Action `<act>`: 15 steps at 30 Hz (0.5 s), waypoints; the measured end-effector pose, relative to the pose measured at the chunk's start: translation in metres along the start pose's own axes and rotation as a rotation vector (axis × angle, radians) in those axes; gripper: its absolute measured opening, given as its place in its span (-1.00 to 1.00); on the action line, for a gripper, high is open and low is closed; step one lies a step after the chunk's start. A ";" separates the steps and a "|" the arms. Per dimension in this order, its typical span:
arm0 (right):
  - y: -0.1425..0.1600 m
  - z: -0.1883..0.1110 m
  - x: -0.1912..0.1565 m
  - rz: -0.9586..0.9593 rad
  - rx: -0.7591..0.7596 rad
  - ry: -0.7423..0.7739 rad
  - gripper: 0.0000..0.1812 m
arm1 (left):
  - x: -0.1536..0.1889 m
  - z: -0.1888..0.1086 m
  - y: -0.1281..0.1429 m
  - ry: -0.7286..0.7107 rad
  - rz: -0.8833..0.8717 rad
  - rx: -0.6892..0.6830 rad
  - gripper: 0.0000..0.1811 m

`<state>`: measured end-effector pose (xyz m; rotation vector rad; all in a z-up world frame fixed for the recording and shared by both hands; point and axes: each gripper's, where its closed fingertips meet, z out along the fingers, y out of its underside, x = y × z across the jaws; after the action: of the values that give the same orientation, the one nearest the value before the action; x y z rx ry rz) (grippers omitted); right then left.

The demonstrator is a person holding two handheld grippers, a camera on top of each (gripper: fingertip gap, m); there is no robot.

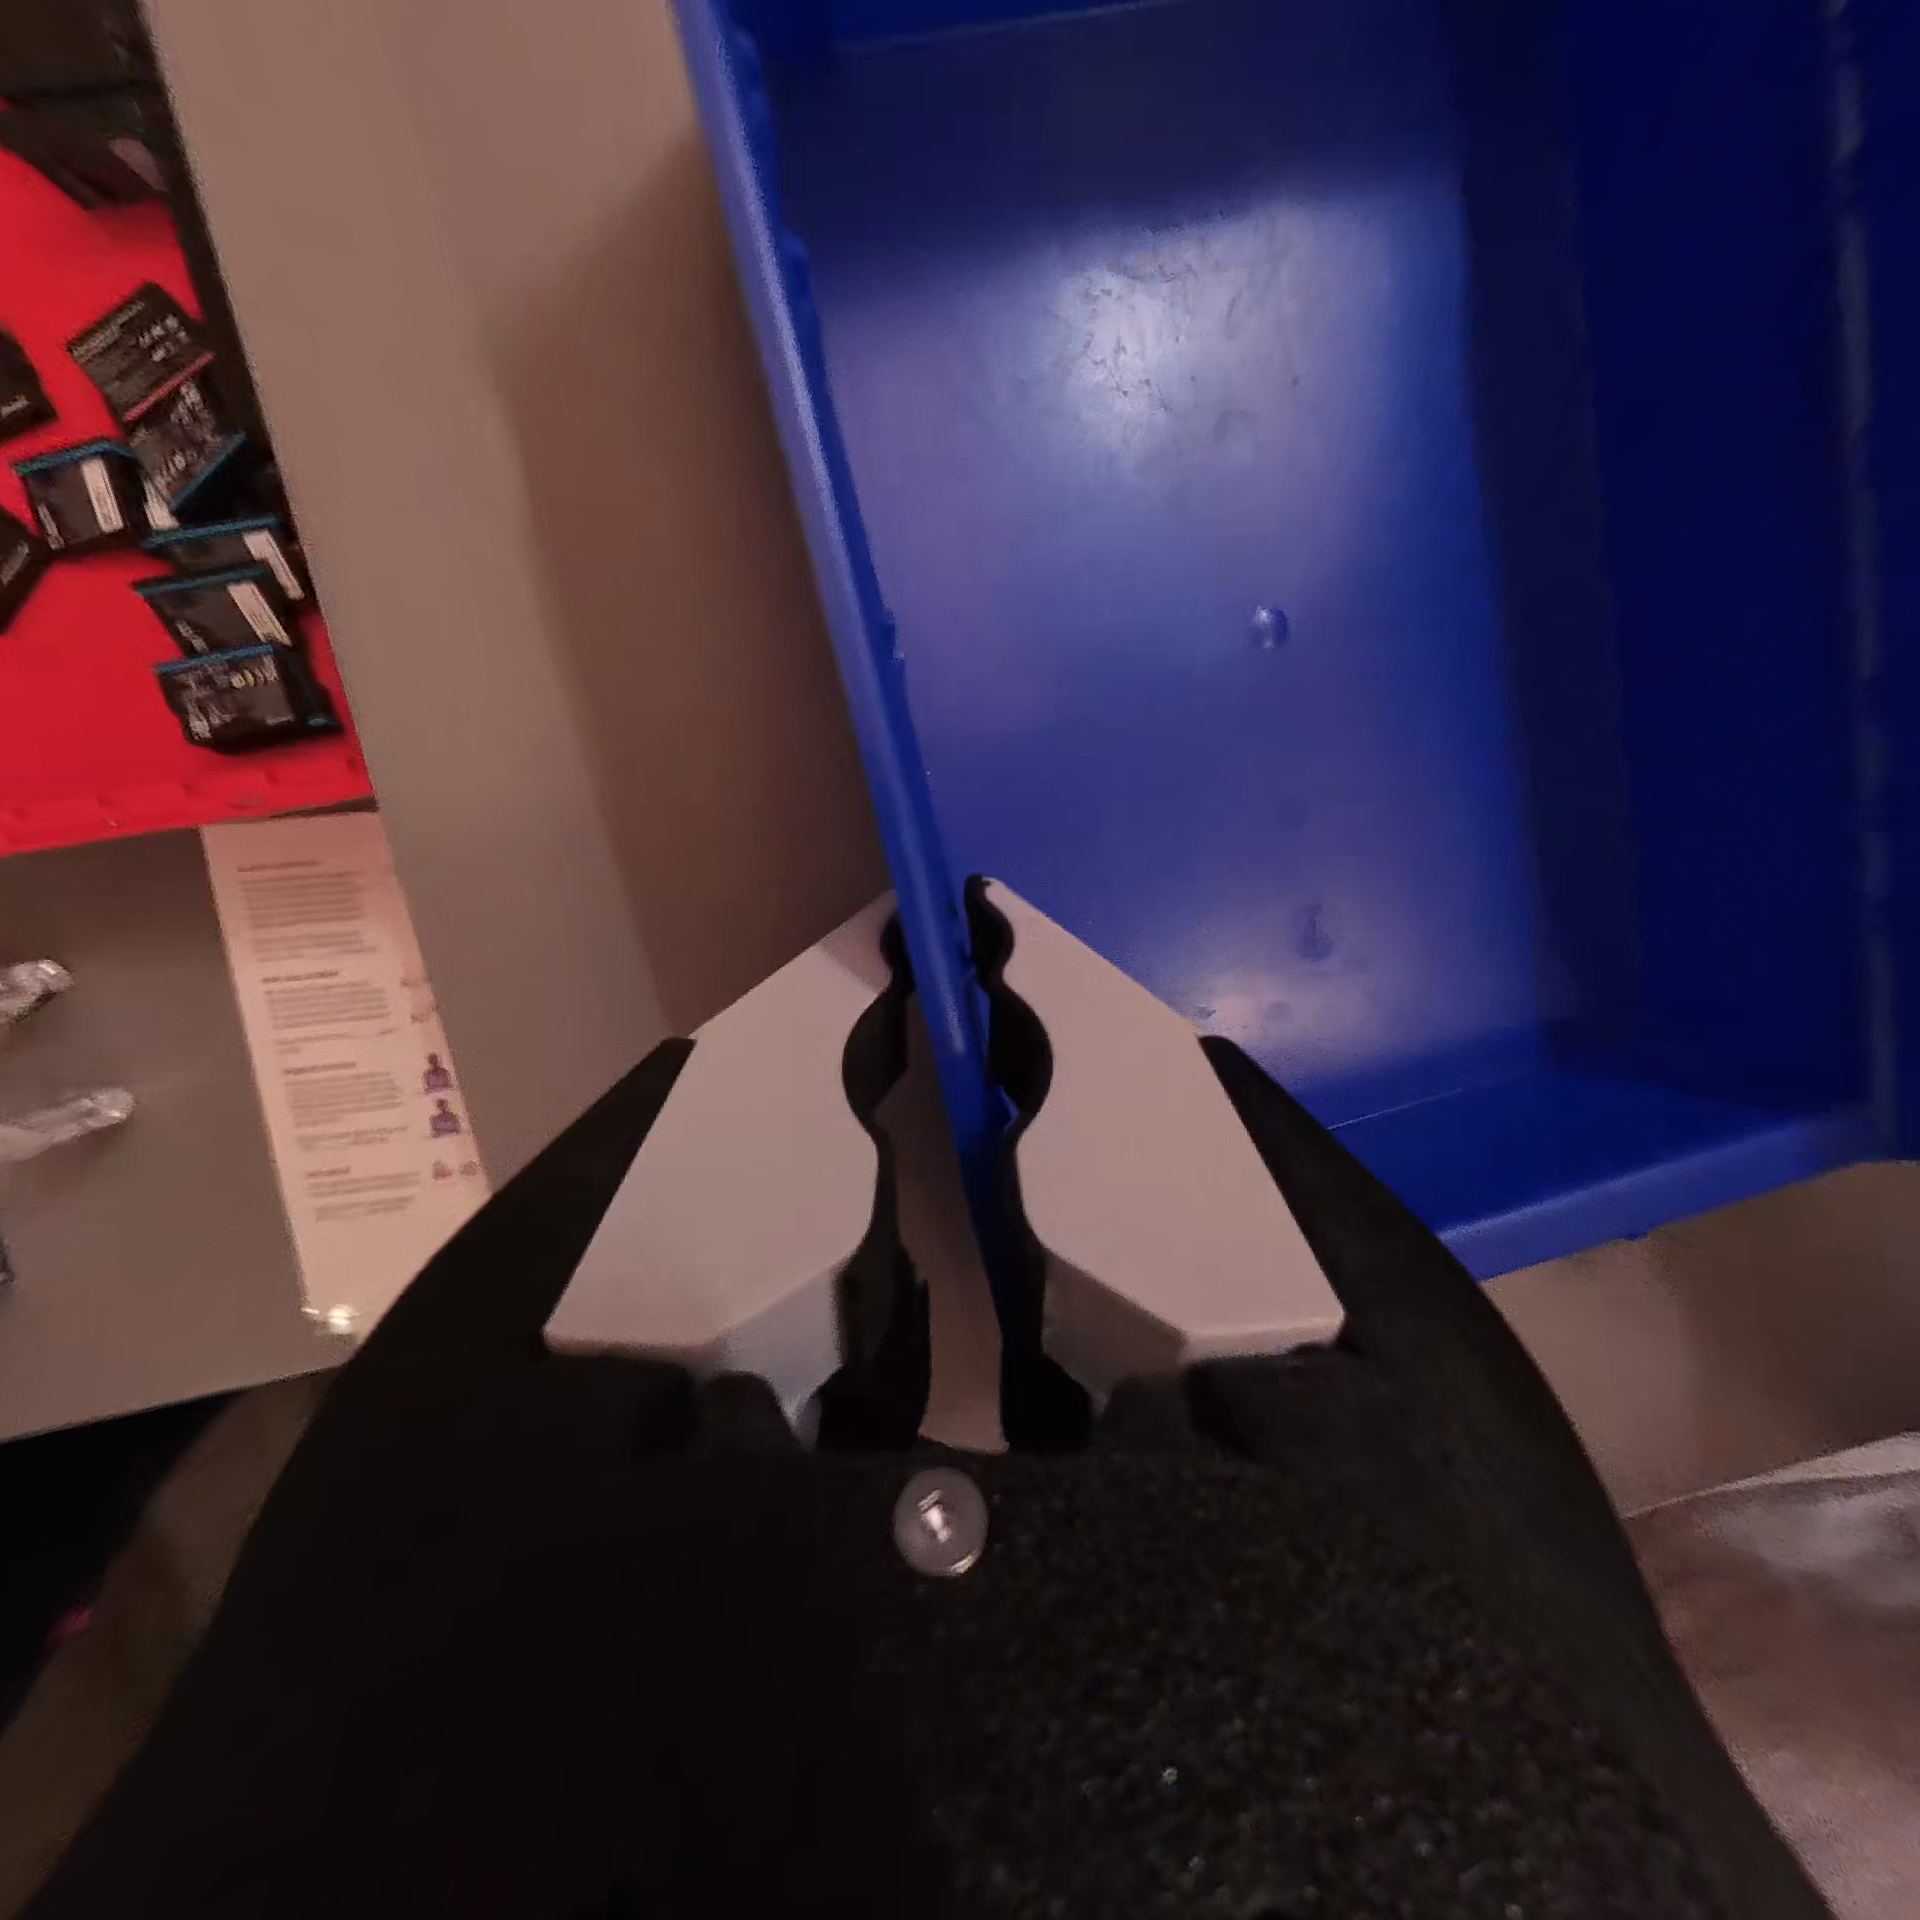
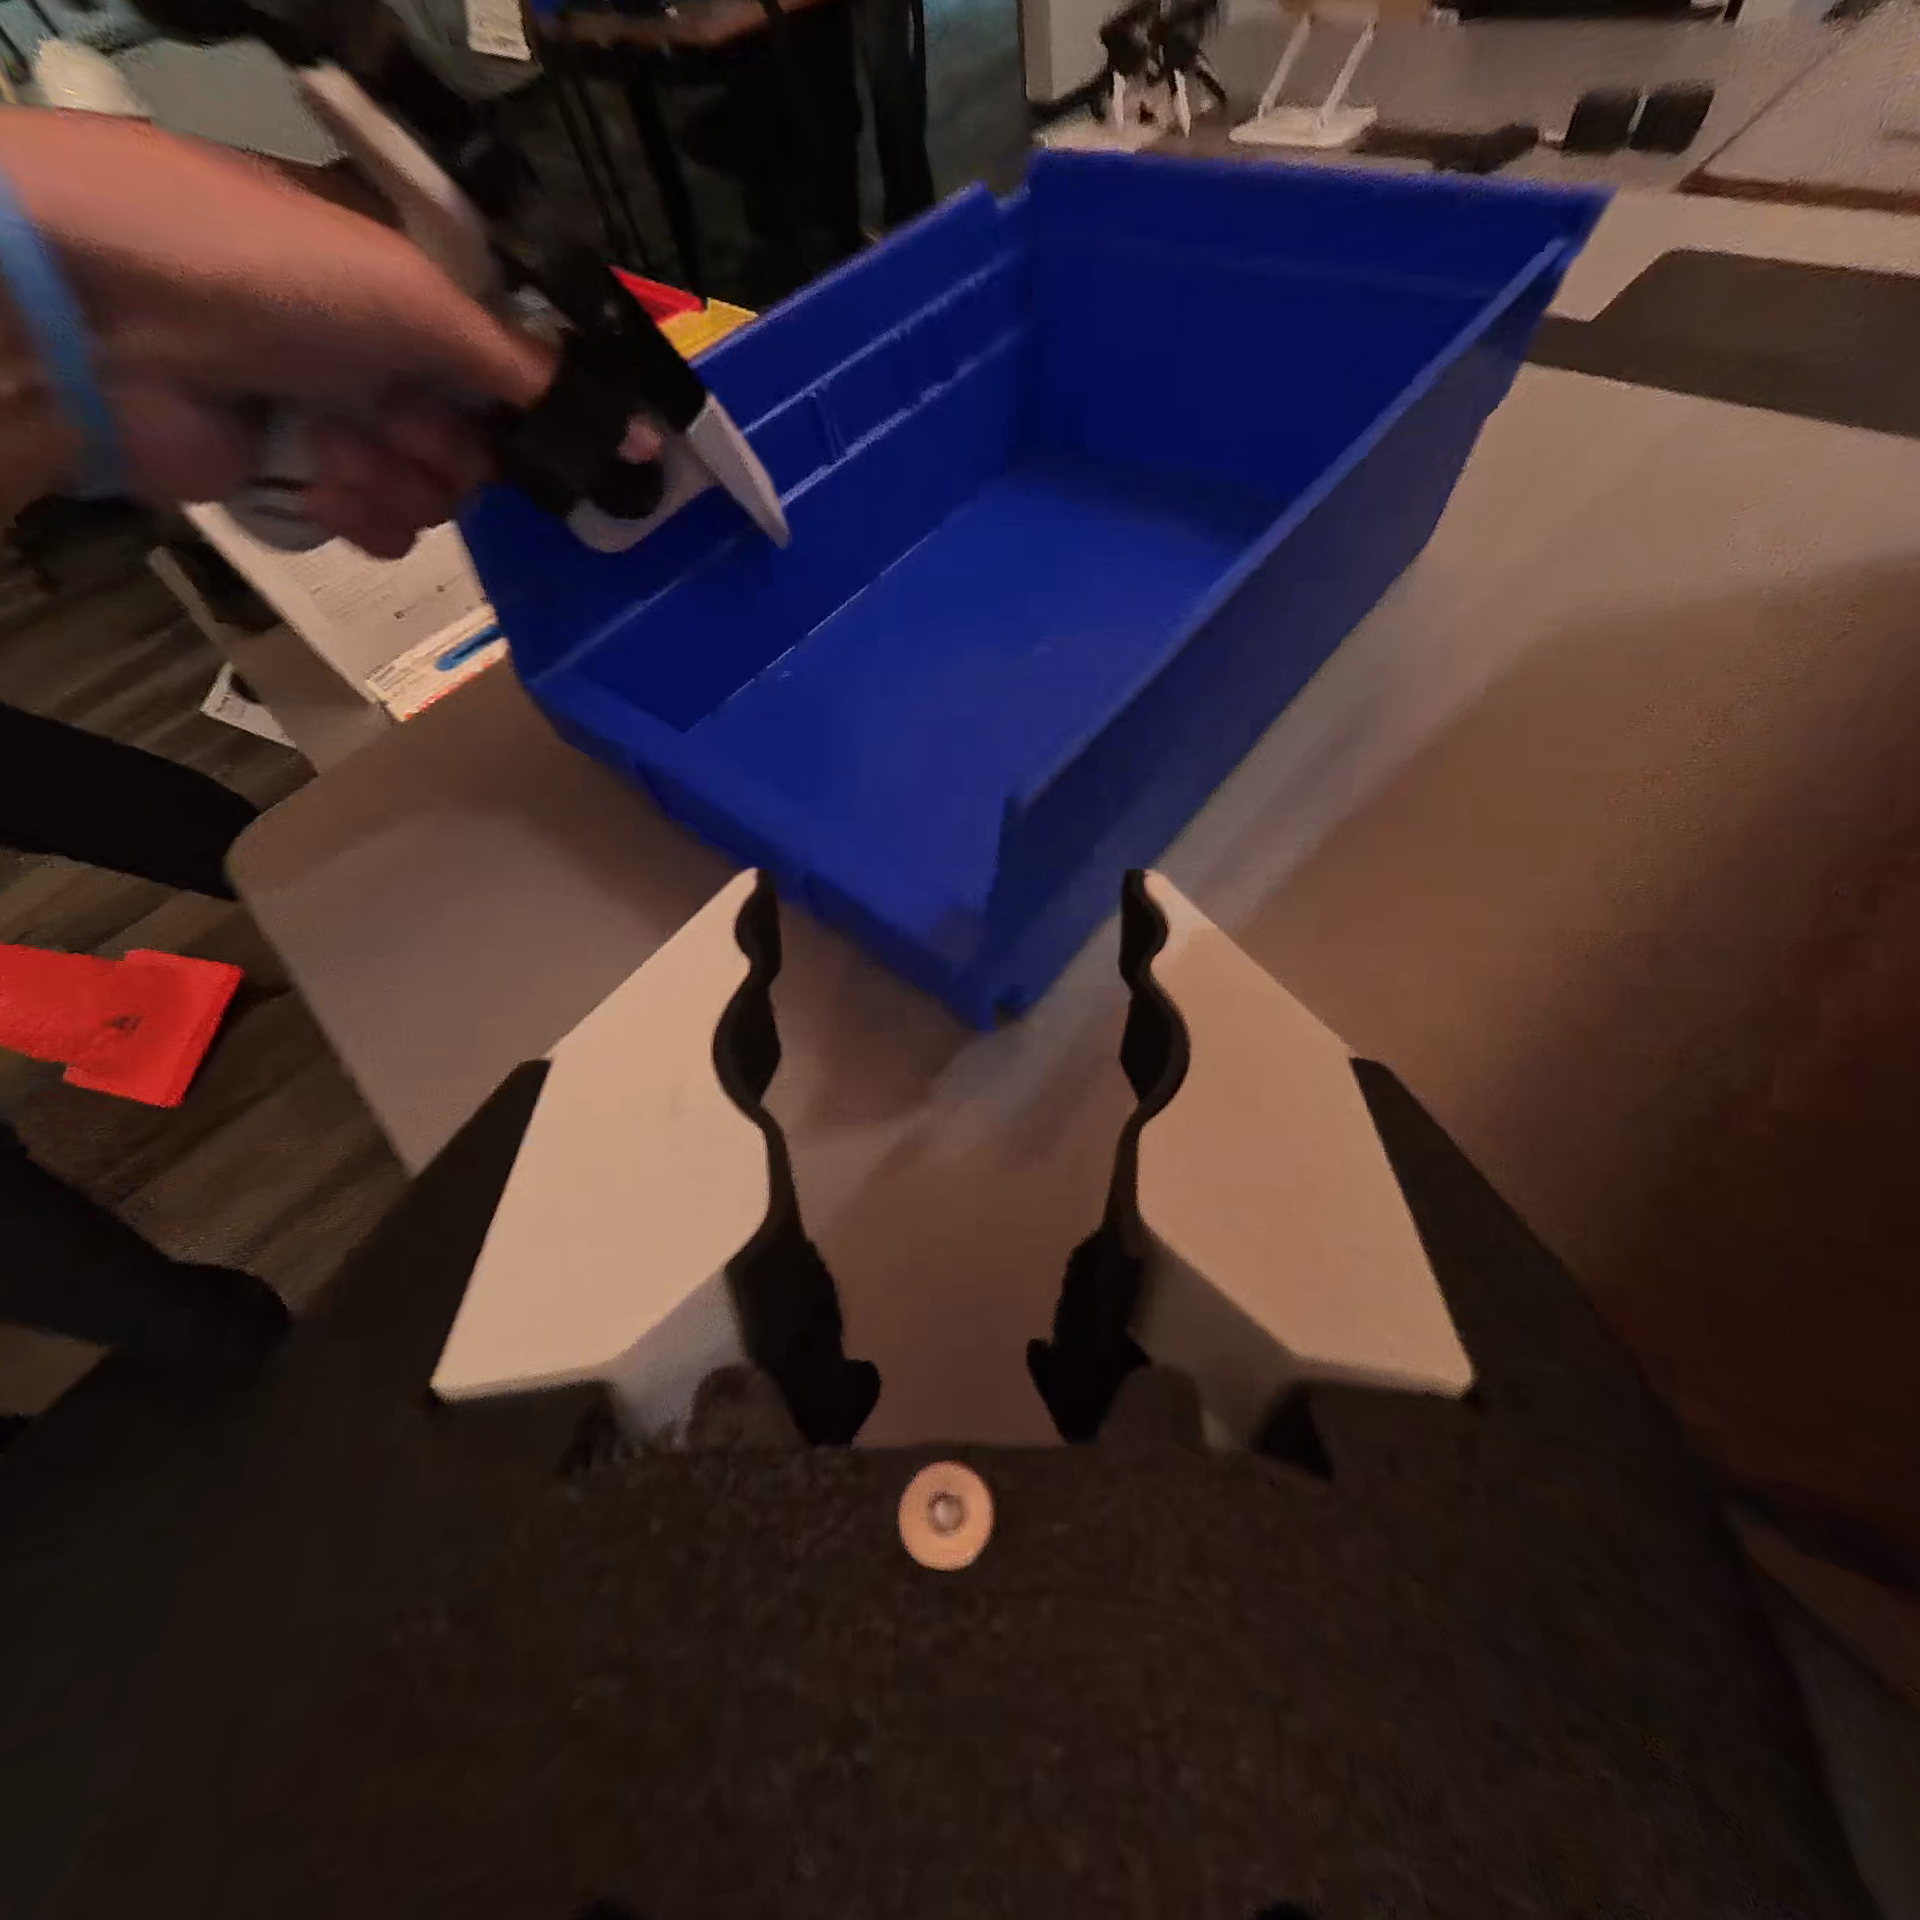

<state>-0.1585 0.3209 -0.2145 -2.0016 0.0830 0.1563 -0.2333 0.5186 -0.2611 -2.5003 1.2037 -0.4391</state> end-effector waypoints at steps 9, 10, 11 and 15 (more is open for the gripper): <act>0.007 0.010 0.008 -0.086 -0.047 0.229 -0.89 | 0.032 -0.053 0.096 -0.013 -0.231 0.130 -0.90; 0.002 -0.002 0.002 -0.137 -0.016 0.239 -0.92 | 0.039 -0.065 0.106 -0.045 -0.243 0.180 -0.90; -0.002 -0.014 -0.002 -0.180 0.010 0.251 -0.92 | 0.047 -0.080 0.114 -0.080 -0.255 0.251 -0.89; -0.026 -0.065 -0.012 -0.294 0.104 0.230 -0.92 | 0.090 -0.149 0.134 -0.255 -0.257 0.459 -0.86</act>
<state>-0.1621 0.2733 -0.1625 -1.8969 -0.0557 -0.2619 -0.3339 0.3444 -0.1717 -2.2260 0.6048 -0.3910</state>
